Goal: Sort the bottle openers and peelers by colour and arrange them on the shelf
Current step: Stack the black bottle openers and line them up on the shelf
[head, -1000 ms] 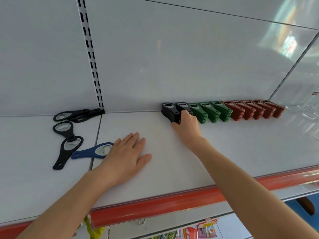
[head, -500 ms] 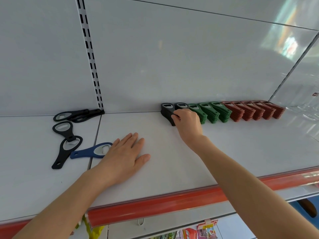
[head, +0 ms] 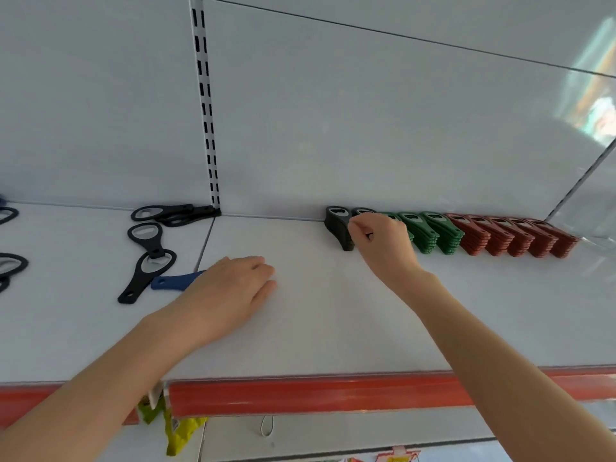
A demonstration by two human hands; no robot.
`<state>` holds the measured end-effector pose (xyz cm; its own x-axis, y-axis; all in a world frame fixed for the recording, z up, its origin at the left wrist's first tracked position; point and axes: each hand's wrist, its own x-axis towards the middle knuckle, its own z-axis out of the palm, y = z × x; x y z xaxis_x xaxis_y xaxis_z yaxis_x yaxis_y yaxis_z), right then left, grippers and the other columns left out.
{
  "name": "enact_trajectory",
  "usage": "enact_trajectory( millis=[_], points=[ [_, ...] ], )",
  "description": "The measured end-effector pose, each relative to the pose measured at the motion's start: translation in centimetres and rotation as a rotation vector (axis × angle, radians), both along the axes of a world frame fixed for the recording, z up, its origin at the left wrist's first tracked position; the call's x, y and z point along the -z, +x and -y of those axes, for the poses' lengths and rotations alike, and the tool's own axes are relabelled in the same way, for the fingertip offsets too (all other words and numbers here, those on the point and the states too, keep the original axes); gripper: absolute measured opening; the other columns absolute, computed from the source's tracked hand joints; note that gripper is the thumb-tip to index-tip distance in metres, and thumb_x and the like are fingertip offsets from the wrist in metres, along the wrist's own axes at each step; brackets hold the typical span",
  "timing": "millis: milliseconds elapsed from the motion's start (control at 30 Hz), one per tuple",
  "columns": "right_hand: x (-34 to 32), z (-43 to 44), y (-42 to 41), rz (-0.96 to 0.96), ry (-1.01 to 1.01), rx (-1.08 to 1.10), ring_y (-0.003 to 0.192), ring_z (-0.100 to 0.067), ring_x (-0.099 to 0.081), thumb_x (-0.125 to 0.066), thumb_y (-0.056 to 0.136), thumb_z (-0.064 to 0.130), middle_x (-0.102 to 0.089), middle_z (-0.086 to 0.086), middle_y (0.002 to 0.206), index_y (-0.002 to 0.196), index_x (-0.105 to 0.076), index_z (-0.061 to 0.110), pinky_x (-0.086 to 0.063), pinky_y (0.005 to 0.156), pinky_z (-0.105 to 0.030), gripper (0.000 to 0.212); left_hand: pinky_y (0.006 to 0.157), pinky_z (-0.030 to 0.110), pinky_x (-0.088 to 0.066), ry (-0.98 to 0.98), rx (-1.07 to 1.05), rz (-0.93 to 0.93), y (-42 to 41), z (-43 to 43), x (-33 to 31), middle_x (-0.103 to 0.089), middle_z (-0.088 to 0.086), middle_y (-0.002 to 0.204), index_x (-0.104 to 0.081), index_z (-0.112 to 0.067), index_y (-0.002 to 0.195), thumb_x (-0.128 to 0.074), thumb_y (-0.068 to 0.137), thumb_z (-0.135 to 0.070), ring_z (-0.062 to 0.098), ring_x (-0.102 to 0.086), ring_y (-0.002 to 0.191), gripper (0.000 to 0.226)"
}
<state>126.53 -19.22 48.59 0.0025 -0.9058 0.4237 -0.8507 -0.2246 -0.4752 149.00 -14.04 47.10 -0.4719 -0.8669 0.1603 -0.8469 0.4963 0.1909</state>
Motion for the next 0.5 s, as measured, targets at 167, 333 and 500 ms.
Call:
enact_trajectory(
  millis=[167,333,500],
  points=[
    [-0.9,-1.8,3.6,0.060,0.104,-0.255,0.070,-0.017,-0.057,-0.054,0.088,0.011,-0.068,-0.011,0.077,0.082,-0.066,-0.002,-0.043,0.066,-0.014,0.019,0.062,0.025,-0.053,-0.192,-0.069,-0.065,4.1,-2.3,0.0,-0.071,0.000,0.085,-0.071,-0.010,0.089,-0.034,0.089,-0.030,0.015,-0.069,0.072,0.042],
    [-1.4,-2.0,9.3,-0.005,0.171,-0.490,0.073,-0.010,-0.058,-0.056,0.088,0.013,-0.070,0.000,0.085,0.084,-0.069,0.009,-0.041,0.069,-0.011,0.015,0.058,0.031,-0.055,-0.165,-0.243,-0.130,9.1,-4.9,0.2,-0.071,0.006,0.087,-0.069,-0.006,0.096,-0.033,0.089,-0.031,0.020,-0.067,0.069,0.044],
    [-1.2,-1.1,16.6,-0.092,0.232,-0.589,0.077,-0.024,-0.055,-0.052,0.089,0.015,-0.063,-0.007,0.078,0.079,-0.064,0.000,-0.041,0.071,-0.028,0.022,0.075,0.032,-0.049,-0.158,-0.422,-0.171,14.1,-6.9,0.7,-0.069,0.005,0.100,-0.068,-0.010,0.105,-0.024,0.087,-0.043,0.023,-0.066,0.086,0.058]
  ],
)
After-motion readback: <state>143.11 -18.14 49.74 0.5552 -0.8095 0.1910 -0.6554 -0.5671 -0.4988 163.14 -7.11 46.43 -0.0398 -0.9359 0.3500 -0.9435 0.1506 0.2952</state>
